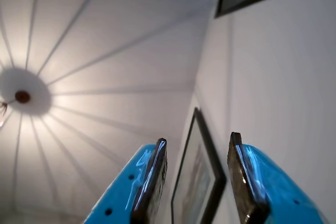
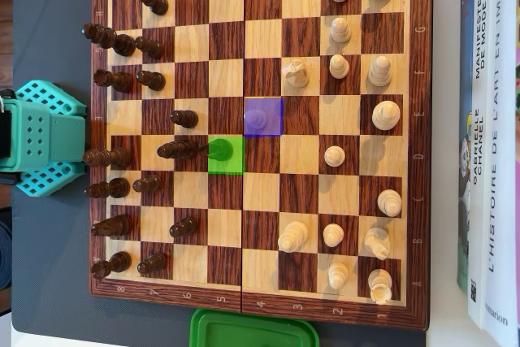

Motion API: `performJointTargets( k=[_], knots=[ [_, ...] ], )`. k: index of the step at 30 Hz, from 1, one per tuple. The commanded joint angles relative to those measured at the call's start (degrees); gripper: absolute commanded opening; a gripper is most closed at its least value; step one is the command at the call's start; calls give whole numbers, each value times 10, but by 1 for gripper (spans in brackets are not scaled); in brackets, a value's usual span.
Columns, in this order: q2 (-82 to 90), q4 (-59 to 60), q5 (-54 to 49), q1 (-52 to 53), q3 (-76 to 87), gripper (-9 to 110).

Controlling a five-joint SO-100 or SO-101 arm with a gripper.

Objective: Play chess

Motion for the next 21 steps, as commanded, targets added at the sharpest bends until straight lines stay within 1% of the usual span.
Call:
performJointTargets(
  k=[1, 7, 11, 21],
  knots=[
    [0, 51, -3, 3, 4, 17],
    [0, 214, -3, -4, 0, 17],
    [0, 319, -3, 2, -47, 17],
    [0, 662, -3, 3, -162, 17]
  ],
)
